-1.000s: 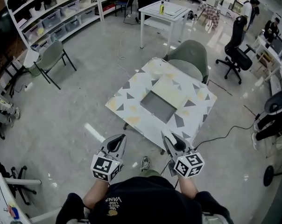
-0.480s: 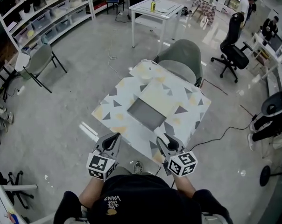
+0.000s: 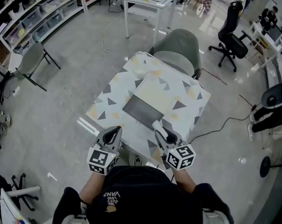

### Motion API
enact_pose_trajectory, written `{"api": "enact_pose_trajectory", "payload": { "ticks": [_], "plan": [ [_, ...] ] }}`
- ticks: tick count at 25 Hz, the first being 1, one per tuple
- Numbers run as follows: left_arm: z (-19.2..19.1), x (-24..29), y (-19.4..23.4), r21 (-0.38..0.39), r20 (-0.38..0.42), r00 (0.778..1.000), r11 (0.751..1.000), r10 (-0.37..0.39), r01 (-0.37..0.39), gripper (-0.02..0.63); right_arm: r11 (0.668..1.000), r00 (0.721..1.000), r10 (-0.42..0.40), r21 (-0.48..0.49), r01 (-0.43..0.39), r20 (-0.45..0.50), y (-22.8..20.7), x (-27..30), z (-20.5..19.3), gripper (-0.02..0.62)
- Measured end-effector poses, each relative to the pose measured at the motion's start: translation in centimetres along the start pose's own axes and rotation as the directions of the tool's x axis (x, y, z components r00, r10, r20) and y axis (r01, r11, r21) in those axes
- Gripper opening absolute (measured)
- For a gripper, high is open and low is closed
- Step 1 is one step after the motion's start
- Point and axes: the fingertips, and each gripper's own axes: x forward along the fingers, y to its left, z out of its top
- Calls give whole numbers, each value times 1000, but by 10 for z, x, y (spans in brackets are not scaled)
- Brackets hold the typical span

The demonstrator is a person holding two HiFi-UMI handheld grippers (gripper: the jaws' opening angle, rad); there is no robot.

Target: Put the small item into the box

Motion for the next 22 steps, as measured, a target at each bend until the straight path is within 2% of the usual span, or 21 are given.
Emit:
{"api": "enact_pose_trajectory", "payload": {
  "ticks": [13,22],
  "plan": [
    [13,55,59,38,-47,991,992,-122,124,6,991,990,-131,2,132,-57,-33,75,-9,126],
    [12,76,93,50,-70,981,981,-182,186,6,987,978,-160,-21,159,-131,-47,131,-28,126]
  ]
}}
